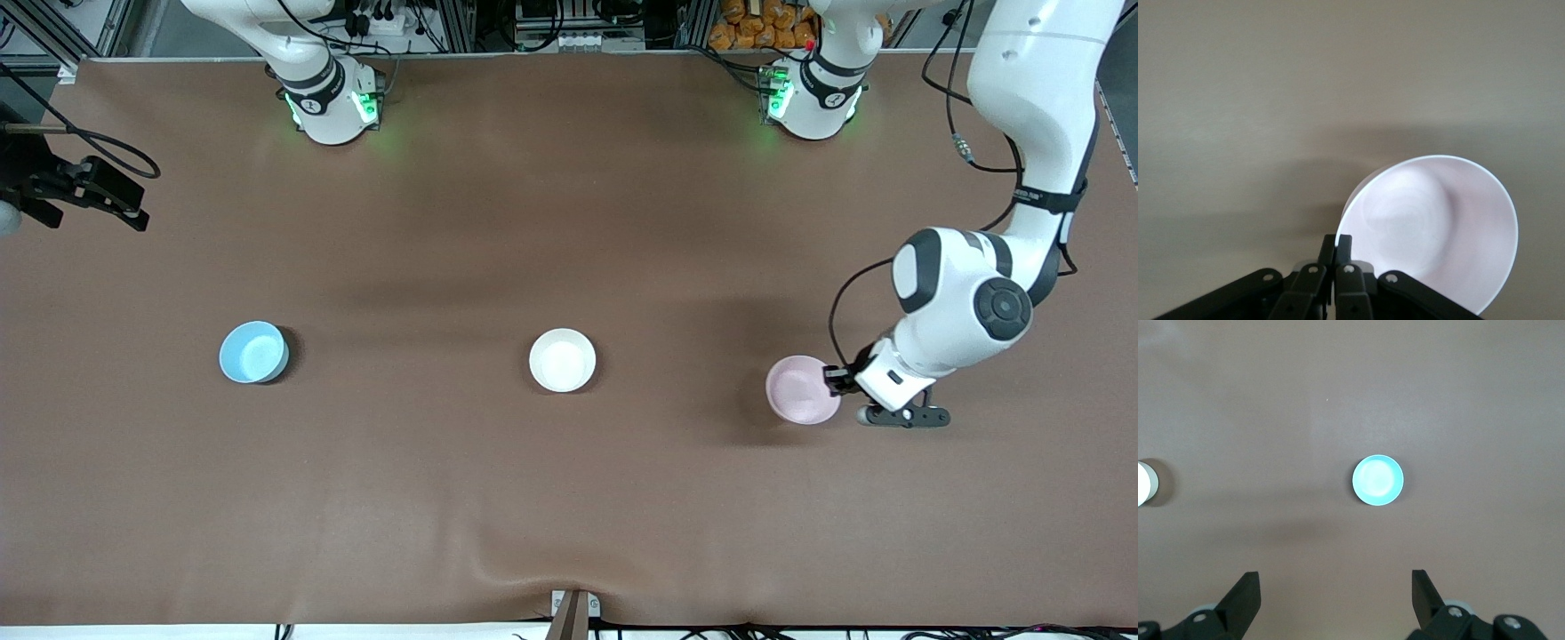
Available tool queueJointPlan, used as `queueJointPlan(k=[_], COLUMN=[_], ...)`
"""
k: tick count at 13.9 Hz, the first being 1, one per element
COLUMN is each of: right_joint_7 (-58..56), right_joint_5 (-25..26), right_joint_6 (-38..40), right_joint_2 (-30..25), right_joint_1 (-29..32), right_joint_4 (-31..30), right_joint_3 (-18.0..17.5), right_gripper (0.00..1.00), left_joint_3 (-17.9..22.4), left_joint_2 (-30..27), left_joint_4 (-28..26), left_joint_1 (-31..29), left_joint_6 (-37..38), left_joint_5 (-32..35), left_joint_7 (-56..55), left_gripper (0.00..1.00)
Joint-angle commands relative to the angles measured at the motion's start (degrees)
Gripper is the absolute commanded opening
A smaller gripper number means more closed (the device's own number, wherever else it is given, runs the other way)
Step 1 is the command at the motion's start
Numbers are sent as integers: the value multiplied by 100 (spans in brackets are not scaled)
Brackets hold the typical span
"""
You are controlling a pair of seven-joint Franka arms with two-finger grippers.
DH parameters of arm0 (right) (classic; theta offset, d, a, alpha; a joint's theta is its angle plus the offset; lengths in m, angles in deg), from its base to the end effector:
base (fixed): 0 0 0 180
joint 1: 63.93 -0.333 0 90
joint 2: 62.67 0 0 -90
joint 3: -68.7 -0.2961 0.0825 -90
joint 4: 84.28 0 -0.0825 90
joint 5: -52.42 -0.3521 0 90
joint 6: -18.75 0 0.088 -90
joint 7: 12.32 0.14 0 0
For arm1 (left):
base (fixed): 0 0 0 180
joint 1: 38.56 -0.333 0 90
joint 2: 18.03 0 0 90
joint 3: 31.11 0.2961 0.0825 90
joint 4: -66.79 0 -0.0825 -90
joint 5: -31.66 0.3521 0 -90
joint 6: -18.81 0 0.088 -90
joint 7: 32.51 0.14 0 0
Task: Stack pink and blue bowls on white bowl
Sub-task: 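Carry the pink bowl with the left gripper over the white bowl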
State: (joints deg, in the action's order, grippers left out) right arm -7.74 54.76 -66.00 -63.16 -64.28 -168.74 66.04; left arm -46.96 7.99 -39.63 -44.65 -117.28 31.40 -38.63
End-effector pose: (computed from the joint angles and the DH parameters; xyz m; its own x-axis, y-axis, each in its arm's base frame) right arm 0.5109 0.0209 0.6102 0.9994 -0.0311 0.0169 -0.0317 -0.9987 0.0398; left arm 0.6098 -0.0970 0.2619 0.9976 -0.0245 0.0642 -0.0328 -0.9909 0.1308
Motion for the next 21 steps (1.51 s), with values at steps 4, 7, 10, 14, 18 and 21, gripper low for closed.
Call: queueJointPlan(k=[4,7,10,14,18,21], right_joint_7=[34,34,34,34,34,34], right_joint_5=[-50,-50,-50,-50,-50,-50], right_joint_6=[65,56,65,56,56,56], right_joint_2=[39,39,39,39,39,39], right_joint_1=[105,105,114,105,105,105], right_joint_4=[88,88,88,88,88,88], right_joint_3=[-68,-68,-68,-68,-68,-68], right_gripper=[100,100,100,100,100,100], left_joint_3=[-462,-462,-462,-454,-392,-383], left_joint_2=[-53,69,236,614,1071,1291], left_joint_4=[586,1043,1342,1904,2318,2354], left_joint_1=[265,660,1029,1557,2137,2409], left_joint_6=[477,714,759,768,768,750], left_joint_5=[-80,-98,-98,-71,-36,-27], left_joint_7=[-1064,-1732,-2190,-2981,-3552,-3668], left_gripper=[0,0,0,0,0,0])
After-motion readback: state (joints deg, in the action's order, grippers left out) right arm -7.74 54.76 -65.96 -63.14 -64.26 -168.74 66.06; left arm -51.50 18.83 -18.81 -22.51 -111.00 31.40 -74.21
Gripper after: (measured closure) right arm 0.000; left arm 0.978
